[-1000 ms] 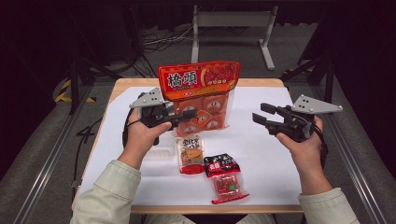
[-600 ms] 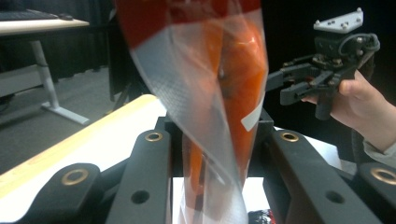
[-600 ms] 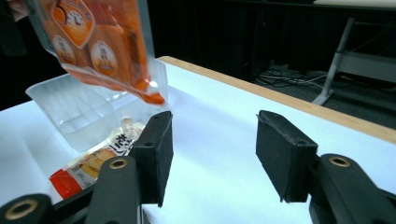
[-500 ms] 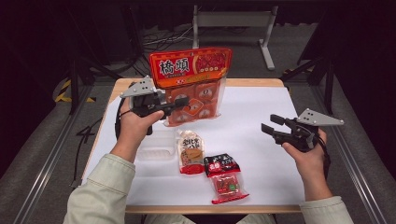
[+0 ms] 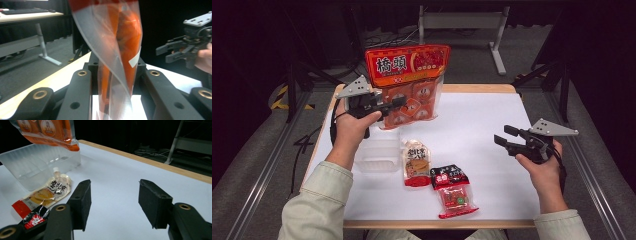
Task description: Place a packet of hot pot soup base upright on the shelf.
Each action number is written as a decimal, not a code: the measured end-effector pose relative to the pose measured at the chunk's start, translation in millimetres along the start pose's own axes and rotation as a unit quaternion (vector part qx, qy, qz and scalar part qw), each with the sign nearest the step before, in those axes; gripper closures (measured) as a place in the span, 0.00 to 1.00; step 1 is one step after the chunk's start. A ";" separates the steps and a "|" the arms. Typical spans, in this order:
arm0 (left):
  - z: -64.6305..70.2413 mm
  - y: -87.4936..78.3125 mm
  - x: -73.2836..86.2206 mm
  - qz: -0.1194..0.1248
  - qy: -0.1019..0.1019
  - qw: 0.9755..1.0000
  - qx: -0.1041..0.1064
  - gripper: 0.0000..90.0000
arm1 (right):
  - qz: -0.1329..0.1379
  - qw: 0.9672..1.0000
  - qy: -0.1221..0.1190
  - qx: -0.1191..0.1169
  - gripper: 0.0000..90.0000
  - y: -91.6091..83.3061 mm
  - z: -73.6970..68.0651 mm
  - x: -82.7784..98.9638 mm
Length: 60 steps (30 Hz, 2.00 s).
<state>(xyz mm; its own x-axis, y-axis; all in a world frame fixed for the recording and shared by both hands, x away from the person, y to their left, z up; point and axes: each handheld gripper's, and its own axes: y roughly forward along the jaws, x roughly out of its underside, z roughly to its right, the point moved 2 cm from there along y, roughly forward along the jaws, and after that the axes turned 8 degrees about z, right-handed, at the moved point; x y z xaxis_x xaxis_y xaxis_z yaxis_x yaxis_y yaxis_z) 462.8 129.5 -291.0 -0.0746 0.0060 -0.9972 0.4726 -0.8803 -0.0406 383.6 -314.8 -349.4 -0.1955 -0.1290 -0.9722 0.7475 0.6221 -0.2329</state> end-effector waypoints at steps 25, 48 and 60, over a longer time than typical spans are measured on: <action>-47.9 -31.1 24.6 0.000 -0.004 0.996 -0.090 0.78 | 0.009 1.000 0.009 -0.005 0.50 -2.9 3.5 0.3; -61.7 -40.1 48.8 0.021 -0.043 0.992 -0.120 0.78 | 0.012 0.999 0.015 -0.043 0.51 1.0 1.1 1.9; -63.3 -47.0 71.2 0.020 -0.052 0.988 -0.144 0.78 | 0.013 0.998 0.016 -0.060 0.52 3.1 -2.3 1.9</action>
<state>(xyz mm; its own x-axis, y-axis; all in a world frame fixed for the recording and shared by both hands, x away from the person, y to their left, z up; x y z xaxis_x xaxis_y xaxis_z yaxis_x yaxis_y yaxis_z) 490.8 201.3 -364.0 -0.1336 -0.0881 -0.9871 0.7063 -0.7072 -0.0325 384.1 -311.4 -351.9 -0.1991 -0.0881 -0.9760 0.6722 0.7125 -0.2014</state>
